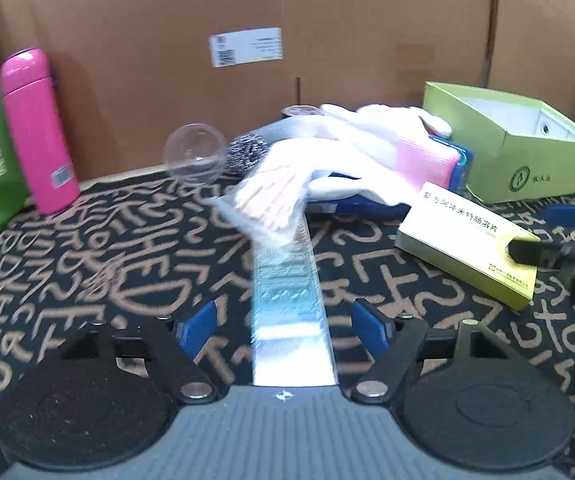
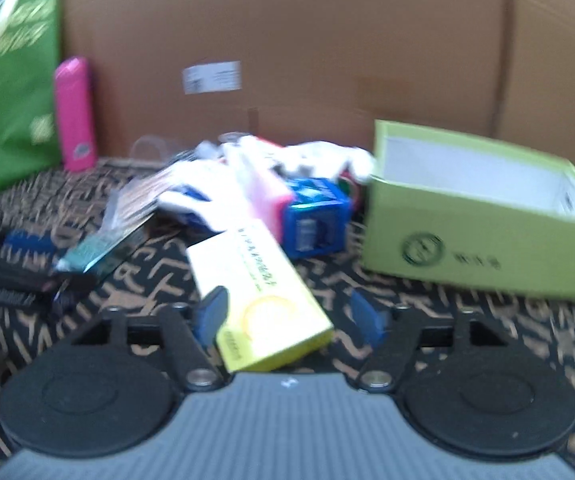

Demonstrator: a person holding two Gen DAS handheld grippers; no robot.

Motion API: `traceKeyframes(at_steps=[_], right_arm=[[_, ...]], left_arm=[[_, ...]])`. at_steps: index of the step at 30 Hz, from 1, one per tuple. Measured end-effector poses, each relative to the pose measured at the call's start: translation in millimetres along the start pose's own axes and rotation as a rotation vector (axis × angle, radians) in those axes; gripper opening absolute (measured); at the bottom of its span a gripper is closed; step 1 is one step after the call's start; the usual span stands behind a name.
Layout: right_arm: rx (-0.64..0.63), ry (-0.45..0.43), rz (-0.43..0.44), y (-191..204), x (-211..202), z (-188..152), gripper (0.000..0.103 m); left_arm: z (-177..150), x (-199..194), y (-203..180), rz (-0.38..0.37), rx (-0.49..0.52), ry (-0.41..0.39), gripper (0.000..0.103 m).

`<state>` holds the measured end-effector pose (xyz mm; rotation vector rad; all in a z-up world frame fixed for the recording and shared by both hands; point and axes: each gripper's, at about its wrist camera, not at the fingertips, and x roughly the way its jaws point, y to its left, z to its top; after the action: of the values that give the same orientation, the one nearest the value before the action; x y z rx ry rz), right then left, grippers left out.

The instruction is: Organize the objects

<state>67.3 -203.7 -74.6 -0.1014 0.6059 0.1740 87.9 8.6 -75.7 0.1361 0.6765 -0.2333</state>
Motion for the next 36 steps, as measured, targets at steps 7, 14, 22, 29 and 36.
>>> traceKeyframes(at_steps=[7,14,22,29,36], right_arm=[[-0.128,0.091,0.039,12,41,-6,0.073],[-0.050,0.203,0.183,16,3,-19,0.074],[-0.233,0.171,0.186,36,11,-8,0.076],[-0.229,0.194,0.218,36,26,-3,0.067],[-0.160,0.180,0.220,29,21,-7,0.066]], left_arm=[[6,23,-2,-0.022,0.006,0.031,0.058],[-13,-8,-12,-0.135,0.064,0.079,0.043],[-5,7,-19,-0.122,0.092,0.077,0.062],[-3,13,-23,-0.101,0.102,0.063,0.072],[-3,5,-24,-0.143,0.104,0.072,0.041]])
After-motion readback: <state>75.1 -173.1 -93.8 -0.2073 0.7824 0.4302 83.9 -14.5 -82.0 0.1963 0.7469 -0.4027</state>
